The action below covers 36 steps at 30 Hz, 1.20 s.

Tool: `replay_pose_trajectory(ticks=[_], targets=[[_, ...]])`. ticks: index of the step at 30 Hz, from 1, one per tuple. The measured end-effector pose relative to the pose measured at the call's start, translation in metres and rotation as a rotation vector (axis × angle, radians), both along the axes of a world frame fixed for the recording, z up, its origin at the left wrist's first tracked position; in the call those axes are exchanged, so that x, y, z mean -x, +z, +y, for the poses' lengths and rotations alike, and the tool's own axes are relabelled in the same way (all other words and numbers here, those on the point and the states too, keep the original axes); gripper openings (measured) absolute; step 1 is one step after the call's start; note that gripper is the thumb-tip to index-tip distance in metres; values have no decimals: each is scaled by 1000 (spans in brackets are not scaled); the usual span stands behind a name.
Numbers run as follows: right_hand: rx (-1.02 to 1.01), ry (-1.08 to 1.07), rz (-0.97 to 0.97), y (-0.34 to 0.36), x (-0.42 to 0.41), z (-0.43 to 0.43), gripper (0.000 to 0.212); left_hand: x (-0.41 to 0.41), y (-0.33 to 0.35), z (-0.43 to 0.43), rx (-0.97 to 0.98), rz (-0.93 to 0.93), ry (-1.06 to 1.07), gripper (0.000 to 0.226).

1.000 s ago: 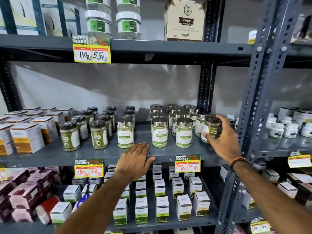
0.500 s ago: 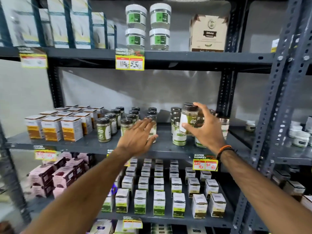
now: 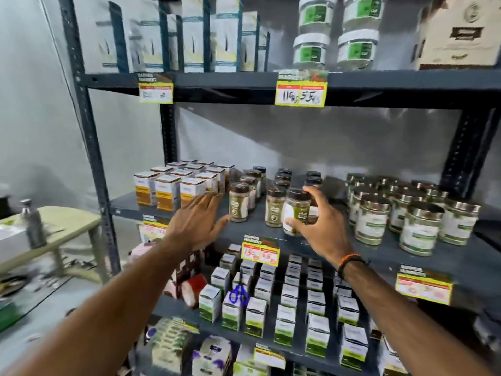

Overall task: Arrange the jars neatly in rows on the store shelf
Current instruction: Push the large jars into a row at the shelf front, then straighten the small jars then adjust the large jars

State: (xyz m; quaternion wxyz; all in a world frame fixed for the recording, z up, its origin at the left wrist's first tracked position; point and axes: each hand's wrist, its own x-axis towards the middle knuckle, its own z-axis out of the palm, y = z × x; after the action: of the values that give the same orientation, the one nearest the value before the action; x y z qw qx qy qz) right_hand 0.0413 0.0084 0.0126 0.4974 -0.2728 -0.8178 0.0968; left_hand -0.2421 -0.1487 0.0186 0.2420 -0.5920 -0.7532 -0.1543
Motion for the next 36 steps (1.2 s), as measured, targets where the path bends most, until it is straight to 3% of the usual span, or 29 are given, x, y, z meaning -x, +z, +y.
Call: replay_pose_trajectory(ticks=[12, 19, 25, 30, 36], targets=[[54, -67, 17, -31, 29, 19, 87, 32, -51, 51, 93, -94, -70, 78], [150, -99, 60, -39, 29, 18, 110, 43, -65, 61, 107, -103, -56, 83], [246, -186, -86, -43, 31, 19, 86, 45, -71, 64, 91, -103, -47, 86], [259, -228, -90, -39, 33, 18, 70, 44, -72, 63, 88, -103, -42, 87], [270, -225, -100, -36, 30, 9, 75, 43, -72, 63, 85, -103, -44, 90]])
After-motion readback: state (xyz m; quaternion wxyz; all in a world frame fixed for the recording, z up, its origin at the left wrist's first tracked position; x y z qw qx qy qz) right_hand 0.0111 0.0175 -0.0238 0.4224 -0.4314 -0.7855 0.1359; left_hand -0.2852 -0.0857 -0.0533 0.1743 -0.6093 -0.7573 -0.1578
